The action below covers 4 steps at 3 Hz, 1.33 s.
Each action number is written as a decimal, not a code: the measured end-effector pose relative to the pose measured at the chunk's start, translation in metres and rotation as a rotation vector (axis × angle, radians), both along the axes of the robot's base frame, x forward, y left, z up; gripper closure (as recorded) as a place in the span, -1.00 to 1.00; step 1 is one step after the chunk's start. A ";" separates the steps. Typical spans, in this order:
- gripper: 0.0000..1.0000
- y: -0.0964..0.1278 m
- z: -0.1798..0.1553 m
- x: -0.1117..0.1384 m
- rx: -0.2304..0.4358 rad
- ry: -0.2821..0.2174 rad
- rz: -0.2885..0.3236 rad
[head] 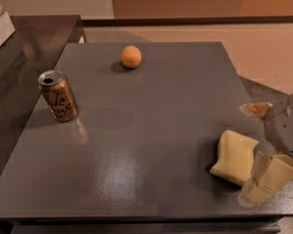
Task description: Move sponge near orange can
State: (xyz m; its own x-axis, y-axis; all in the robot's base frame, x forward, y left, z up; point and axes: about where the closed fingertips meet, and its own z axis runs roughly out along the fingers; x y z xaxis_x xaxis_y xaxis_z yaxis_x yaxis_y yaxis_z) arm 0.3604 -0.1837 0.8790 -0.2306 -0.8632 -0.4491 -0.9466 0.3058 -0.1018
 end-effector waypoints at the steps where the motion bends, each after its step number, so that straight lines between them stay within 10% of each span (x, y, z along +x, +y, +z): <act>1: -1.00 -0.005 -0.018 -0.003 0.006 -0.017 -0.020; 4: -1.00 -0.021 -0.044 0.002 0.024 -0.011 -0.083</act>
Offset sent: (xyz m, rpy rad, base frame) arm 0.0030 -0.0269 -0.0448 0.0232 -0.0278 -0.0944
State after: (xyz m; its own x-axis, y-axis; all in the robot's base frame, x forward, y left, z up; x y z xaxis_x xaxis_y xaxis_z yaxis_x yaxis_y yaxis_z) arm 0.3621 -0.2048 0.8352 -0.2955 -0.8305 -0.4722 -0.9169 0.3853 -0.1039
